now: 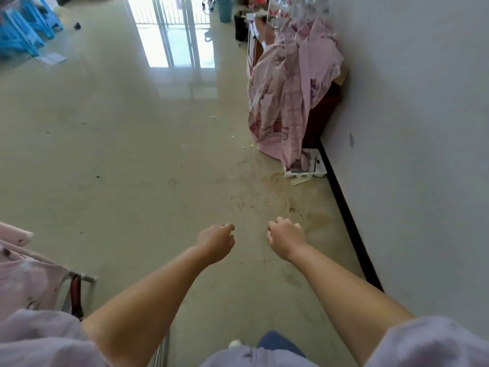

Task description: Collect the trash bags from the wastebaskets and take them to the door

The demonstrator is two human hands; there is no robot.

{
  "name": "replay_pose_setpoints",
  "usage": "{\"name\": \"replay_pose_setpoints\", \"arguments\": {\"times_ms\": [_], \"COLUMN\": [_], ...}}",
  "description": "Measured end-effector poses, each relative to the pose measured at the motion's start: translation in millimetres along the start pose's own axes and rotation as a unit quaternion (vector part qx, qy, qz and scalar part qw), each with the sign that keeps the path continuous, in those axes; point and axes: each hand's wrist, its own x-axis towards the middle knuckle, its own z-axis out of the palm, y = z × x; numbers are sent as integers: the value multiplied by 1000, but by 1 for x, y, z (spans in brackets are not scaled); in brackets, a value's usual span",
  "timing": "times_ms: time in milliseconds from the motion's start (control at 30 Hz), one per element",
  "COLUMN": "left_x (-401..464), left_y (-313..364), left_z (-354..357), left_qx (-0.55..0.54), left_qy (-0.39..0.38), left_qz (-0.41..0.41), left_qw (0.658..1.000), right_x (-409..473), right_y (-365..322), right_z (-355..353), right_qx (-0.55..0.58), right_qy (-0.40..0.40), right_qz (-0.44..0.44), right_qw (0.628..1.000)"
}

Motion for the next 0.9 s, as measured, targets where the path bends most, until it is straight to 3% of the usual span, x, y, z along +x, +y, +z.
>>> {"name": "replay_pose_setpoints", "arguments": {"times_ms": [233, 667, 900], "left_x": [94, 325, 465], "left_y": [-55, -186, -287], "left_z": [-49, -205, -280], "left_qx": [-21, -63, -65], "left_qy": [5, 35, 35], "left_qz": [-19, -90, -104], "left_qw": [1000, 993, 992], "right_x": [121, 440, 621], "right_y": [-31, -108, -170], "right_z": [-22, -139, -180], "right_qx": [-4, -36, -1], "right_qy": [-20, -37, -56], "right_qz": [-35, -107, -93], "right_qw": [999, 993, 994]}}
